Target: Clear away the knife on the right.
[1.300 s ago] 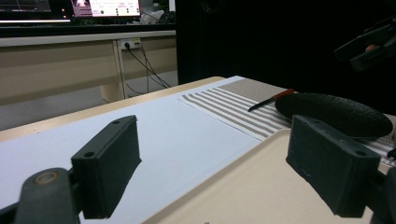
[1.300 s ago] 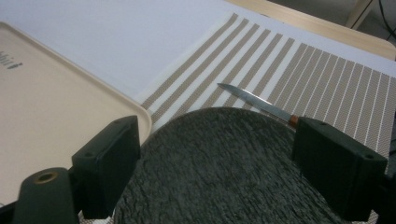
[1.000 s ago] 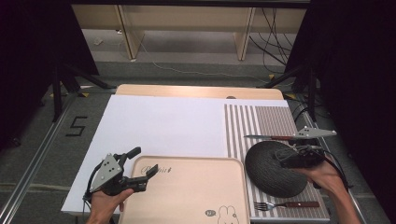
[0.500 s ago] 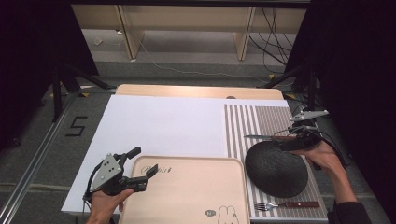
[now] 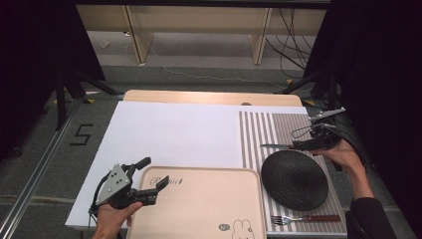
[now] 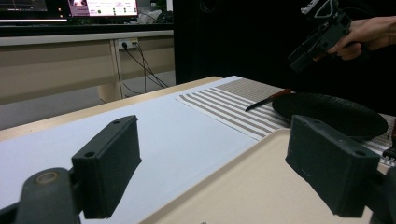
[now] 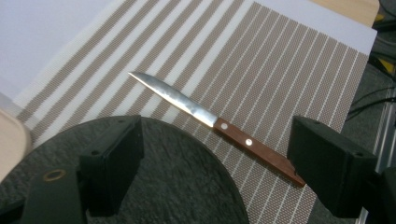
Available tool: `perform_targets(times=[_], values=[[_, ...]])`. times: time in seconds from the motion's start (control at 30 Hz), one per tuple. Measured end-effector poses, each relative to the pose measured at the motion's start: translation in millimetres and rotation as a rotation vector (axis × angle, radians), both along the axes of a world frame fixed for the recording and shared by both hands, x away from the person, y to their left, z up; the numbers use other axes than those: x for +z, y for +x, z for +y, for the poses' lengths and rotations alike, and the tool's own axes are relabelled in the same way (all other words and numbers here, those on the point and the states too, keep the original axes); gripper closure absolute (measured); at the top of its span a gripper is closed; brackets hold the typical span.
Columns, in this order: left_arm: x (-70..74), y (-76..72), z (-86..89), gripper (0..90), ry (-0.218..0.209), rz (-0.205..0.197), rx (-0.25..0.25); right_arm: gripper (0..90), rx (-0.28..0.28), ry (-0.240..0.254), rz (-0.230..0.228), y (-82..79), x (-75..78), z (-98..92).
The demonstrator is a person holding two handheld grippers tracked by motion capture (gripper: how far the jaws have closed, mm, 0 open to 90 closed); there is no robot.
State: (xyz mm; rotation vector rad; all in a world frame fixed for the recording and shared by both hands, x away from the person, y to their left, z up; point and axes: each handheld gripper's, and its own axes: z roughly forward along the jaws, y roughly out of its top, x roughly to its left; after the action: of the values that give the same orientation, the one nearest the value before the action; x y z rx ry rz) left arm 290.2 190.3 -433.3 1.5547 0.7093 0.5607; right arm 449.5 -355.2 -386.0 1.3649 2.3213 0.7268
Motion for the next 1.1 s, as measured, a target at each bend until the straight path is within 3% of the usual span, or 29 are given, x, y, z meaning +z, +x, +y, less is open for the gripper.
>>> perform_targets(times=[0.07,0.1,0.13,0.3,0.63,0.73,0.9,0.97,1.1], values=[[0.1,-0.1,0.3,16.6,0.001,0.002,0.003,20.4,-0.004,-0.009,0.013,4.6,-2.8,-2.1],[0.4,-0.6,0.7,16.6,0.009,0.007,0.006,21.6,-0.019,-0.021,0.056,7.6,-4.5,-3.7],[0.4,-0.6,0.6,16.5,0.009,0.008,0.006,21.6,-0.02,-0.025,0.065,8.6,-5.5,-4.3],[0.4,-1.1,0.2,16.5,0.012,0.009,0.005,21.8,-0.023,-0.057,0.06,16.8,-11.1,-6.9],[0.0,-1.4,-0.3,16.5,0.007,0.012,0.003,24.0,-0.036,-0.085,0.133,31.3,-19.8,-5.9],[-0.4,-0.4,-0.2,16.6,-0.001,0.001,-0.005,25.3,-0.017,-0.119,0.146,37.0,-23.9,-6.5],[-0.5,-0.8,-0.3,16.6,0.0,0.003,-0.004,26.3,-0.003,-0.135,0.15,41.8,-26.1,-8.3],[-0.5,-0.8,-0.2,16.6,0.001,0.003,-0.003,27.8,-0.026,-0.155,0.172,43.2,-27.1,-8.3],[0.1,-1.6,1.1,16.6,0.007,0.013,0.006,29.3,-0.017,-0.164,0.173,47.0,-32.4,-12.0]])
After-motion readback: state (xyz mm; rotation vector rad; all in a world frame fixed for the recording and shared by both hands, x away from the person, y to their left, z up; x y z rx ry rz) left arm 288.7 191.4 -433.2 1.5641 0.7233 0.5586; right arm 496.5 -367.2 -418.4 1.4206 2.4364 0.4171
